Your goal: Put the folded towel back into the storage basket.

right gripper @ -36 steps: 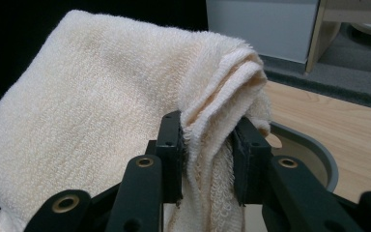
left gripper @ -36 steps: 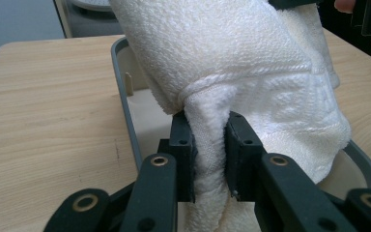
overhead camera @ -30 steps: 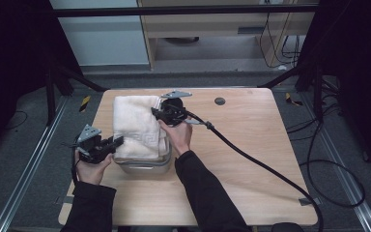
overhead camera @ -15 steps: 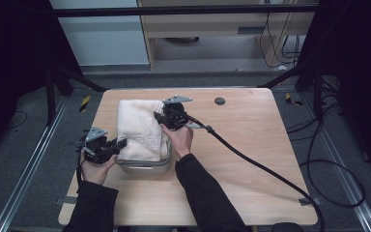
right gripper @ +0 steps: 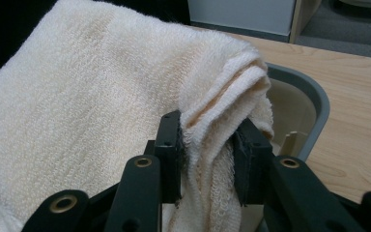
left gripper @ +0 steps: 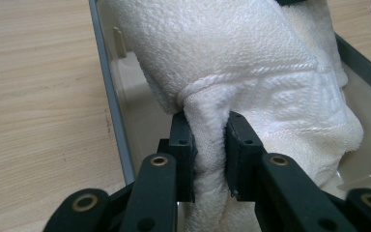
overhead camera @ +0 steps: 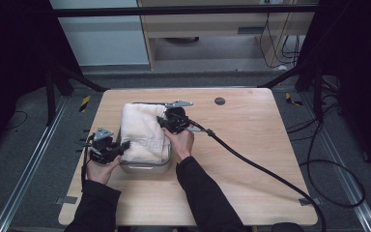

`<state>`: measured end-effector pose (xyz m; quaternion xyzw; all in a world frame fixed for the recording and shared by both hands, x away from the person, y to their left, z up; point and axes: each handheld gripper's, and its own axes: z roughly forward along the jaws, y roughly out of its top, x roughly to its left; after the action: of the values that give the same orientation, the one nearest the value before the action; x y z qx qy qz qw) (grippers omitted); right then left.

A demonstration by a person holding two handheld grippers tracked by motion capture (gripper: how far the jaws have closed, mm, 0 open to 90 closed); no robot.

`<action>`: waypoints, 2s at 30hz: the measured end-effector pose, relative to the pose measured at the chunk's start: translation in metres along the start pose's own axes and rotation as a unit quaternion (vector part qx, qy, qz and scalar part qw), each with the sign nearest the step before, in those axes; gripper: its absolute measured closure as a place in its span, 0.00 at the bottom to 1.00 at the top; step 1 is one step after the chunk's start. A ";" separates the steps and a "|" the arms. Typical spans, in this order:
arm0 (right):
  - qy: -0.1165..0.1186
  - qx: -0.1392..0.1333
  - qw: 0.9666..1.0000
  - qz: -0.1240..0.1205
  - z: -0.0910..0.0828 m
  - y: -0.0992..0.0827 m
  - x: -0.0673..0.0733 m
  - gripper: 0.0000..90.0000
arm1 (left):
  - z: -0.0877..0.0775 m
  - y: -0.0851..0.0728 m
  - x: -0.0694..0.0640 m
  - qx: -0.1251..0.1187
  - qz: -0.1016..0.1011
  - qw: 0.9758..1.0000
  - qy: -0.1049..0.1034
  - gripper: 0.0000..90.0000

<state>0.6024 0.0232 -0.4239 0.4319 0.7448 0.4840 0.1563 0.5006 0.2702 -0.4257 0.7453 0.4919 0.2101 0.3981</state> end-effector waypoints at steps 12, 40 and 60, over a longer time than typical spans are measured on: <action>-0.013 0.006 1.000 -0.008 0.004 -0.007 0.001 0.74 | 0.008 -0.002 0.002 0.016 -0.006 1.000 0.006 0.81; -0.024 -0.019 0.997 -0.077 -0.012 -0.004 -0.002 0.53 | -0.014 0.003 0.006 -0.046 -0.018 0.998 0.039 0.58; -0.005 -0.047 0.997 -0.060 -0.118 -0.025 -0.069 0.20 | -0.040 -0.008 0.007 -0.078 0.004 0.997 0.030 0.32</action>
<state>0.5531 -0.1043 -0.4013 0.3813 0.7447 0.5065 0.2087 0.4707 0.2935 -0.4093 0.7075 0.4826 0.2715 0.4391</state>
